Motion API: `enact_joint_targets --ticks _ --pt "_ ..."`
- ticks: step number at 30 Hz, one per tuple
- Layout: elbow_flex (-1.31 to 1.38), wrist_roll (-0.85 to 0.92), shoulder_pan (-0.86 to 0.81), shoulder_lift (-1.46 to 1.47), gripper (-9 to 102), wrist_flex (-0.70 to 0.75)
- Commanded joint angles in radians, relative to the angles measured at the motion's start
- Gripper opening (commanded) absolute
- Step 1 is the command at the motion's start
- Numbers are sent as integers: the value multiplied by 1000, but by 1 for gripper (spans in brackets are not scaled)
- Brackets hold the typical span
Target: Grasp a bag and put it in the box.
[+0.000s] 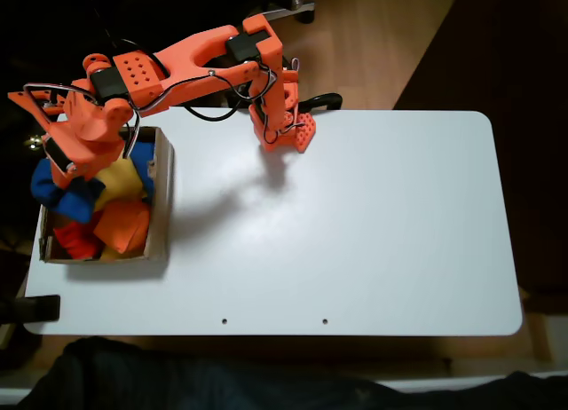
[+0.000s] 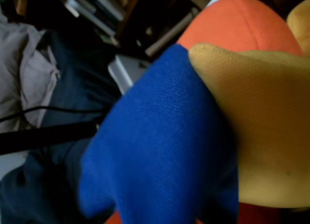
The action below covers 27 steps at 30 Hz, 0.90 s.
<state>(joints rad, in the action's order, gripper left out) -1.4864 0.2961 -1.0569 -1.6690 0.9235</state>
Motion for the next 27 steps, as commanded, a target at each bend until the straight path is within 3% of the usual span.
enact_joint_targets --ticks 1,21,27 --pt "67 11 -11 -23 7 -2" --pt "-69 46 15 -48 28 0" --pt "-107 9 18 -38 43 0"
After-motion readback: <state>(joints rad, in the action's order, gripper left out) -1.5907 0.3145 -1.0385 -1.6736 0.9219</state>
